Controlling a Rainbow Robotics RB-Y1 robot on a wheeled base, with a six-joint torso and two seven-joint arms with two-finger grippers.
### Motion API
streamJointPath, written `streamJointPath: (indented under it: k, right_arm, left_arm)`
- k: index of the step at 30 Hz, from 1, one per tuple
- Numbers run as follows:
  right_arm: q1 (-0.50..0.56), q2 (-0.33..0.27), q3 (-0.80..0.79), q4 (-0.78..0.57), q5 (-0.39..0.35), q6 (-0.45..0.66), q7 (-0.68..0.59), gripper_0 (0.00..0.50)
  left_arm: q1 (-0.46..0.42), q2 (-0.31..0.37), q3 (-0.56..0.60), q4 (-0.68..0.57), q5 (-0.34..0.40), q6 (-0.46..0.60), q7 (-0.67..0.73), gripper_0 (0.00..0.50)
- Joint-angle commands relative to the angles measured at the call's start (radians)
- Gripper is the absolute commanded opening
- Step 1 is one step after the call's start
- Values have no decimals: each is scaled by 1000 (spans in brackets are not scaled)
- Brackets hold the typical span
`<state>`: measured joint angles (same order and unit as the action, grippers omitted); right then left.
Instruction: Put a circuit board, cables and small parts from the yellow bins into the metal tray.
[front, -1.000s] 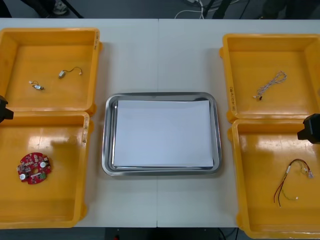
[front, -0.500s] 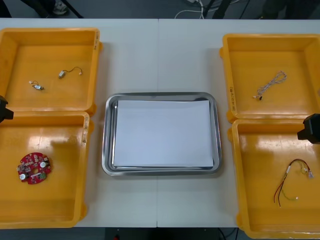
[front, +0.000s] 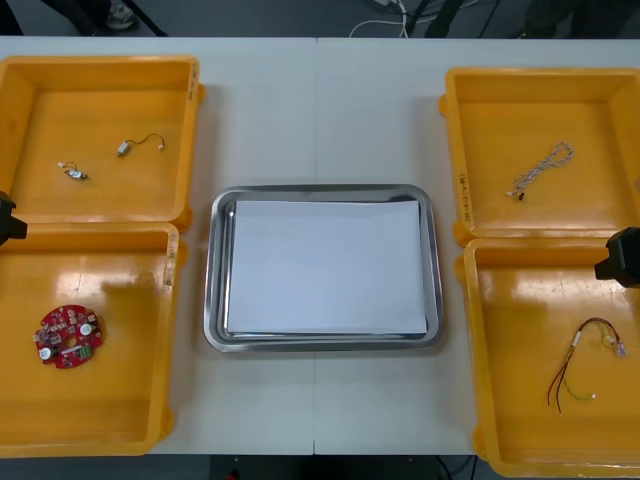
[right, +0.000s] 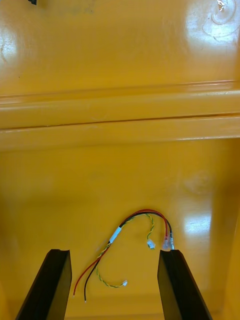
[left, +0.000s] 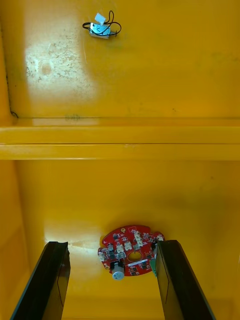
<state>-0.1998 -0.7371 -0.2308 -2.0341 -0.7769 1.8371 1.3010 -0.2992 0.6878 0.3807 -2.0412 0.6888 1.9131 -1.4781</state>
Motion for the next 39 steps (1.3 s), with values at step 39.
streamJointPath:
  k: [39]
  right_arm:
    - [63, 4, -28, -74, 18, -93, -48, 500]
  left_arm:
    - [107, -67, -14, -106, 8, 7, 219, 500]
